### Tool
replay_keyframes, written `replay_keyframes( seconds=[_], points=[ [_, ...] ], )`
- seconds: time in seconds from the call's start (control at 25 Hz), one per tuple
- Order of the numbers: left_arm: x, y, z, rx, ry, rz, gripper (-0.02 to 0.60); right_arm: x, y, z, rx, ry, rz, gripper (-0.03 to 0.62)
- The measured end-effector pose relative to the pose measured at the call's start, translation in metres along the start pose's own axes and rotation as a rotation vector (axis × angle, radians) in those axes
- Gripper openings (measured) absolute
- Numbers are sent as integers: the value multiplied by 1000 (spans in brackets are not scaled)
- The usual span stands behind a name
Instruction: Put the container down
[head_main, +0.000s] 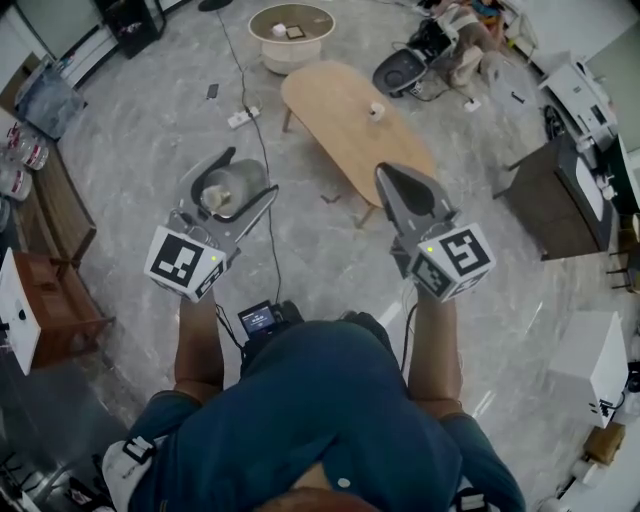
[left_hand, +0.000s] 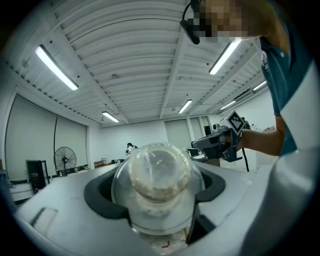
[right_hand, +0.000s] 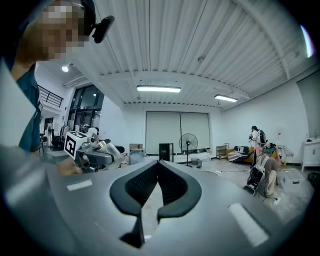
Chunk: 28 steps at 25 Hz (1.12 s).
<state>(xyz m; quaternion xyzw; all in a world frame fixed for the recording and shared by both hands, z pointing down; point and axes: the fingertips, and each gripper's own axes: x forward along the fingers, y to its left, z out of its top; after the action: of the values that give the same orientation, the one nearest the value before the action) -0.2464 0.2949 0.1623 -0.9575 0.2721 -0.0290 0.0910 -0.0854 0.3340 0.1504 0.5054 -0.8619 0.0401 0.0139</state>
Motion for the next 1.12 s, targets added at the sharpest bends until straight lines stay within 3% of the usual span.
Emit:
replay_keyframes(
  seconds=[0.4,1.12],
  points=[
    [26,21,-6,-9,33,-13,341,26,-35,-8,16,32,-13,11],
    [120,31,1,9,100,186,341,80,-164,1,57,-39,209,11]
  ],
)
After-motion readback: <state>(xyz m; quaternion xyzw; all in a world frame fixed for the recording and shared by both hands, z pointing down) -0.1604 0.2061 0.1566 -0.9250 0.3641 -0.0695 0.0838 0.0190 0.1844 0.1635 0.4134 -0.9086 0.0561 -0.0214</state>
